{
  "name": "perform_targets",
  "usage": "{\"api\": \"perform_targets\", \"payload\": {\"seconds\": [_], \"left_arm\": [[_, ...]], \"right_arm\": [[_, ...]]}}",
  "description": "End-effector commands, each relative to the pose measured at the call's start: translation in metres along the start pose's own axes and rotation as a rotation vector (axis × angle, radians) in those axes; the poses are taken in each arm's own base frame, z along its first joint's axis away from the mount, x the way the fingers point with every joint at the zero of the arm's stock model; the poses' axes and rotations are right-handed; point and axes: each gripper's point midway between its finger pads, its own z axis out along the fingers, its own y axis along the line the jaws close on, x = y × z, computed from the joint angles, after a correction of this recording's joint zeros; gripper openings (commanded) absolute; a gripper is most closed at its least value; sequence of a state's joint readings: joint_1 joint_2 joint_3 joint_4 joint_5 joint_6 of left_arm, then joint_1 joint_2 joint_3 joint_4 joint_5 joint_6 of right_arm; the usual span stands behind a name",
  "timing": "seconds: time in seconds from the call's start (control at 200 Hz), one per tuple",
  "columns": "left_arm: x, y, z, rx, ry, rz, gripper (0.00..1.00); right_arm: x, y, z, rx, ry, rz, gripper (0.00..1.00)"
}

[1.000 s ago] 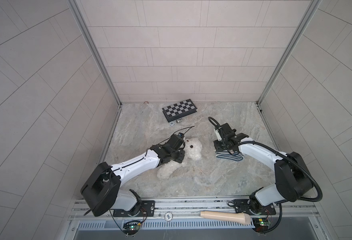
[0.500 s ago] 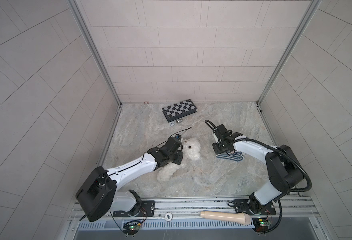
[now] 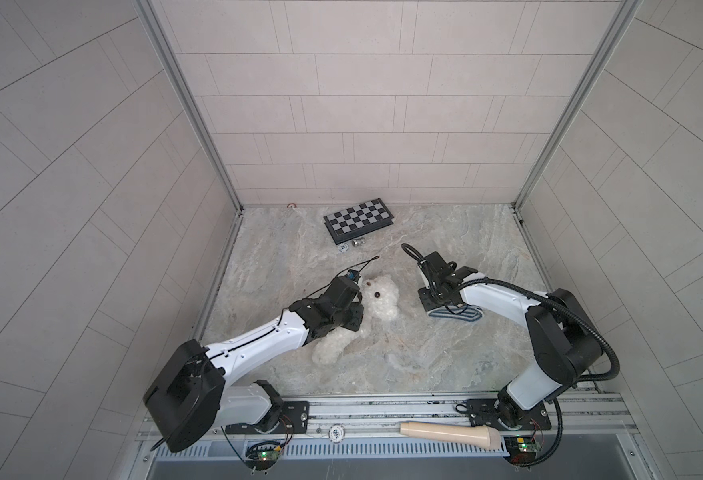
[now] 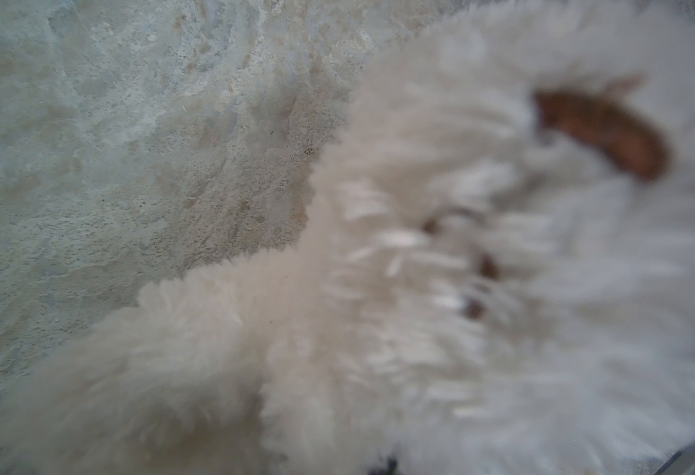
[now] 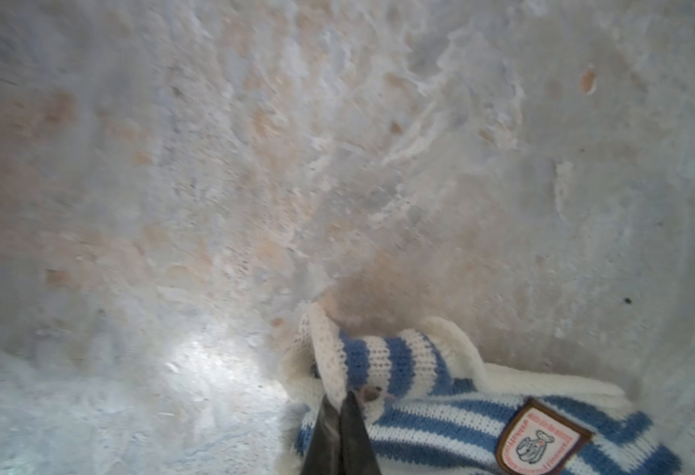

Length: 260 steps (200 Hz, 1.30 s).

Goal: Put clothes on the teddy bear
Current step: 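Lower the right gripper and pinch the sweater's neck opening, then drag the sweater to the bear's head with the right gripper while the left holds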

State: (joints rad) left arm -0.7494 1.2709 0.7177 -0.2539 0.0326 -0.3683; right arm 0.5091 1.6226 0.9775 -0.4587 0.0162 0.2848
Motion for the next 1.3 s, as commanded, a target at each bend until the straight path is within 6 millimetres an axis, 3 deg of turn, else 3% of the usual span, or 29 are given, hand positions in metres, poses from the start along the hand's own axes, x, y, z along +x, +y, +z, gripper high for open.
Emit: {"api": "perform_targets", "payload": {"seconds": [0.0, 0.345, 0.466, 0.591, 0.871, 1.086, 1.296], "left_arm": [[-0.009, -0.001, -0.005, 0.005, -0.050, -0.011, 0.17], [0.000, 0.002, -0.005, 0.006, -0.041, -0.034, 0.17], [0.003, 0.002, -0.002, 0.001, -0.029, -0.039, 0.17], [0.005, 0.005, -0.002, -0.016, -0.012, -0.032, 0.17], [0.009, 0.005, 0.002, -0.024, 0.013, -0.023, 0.19], [0.004, 0.004, 0.001, -0.025, 0.007, -0.020, 0.19], [0.003, 0.004, 0.000, -0.030, 0.008, -0.019, 0.19]], "right_arm": [[-0.030, 0.026, -0.005, -0.082, -0.085, 0.048, 0.00], [-0.093, 0.067, 0.015, -0.211, -0.160, 0.088, 0.00], [-0.105, 0.073, 0.022, -0.221, -0.167, 0.093, 0.04], [-0.111, 0.074, 0.015, -0.230, -0.171, 0.082, 0.10], [-0.081, 0.044, -0.015, -0.168, -0.107, 0.004, 0.43], [-0.049, 0.020, -0.022, -0.092, -0.019, -0.035, 0.43], [-0.035, 0.004, -0.010, -0.082, 0.028, -0.012, 0.43]]}}
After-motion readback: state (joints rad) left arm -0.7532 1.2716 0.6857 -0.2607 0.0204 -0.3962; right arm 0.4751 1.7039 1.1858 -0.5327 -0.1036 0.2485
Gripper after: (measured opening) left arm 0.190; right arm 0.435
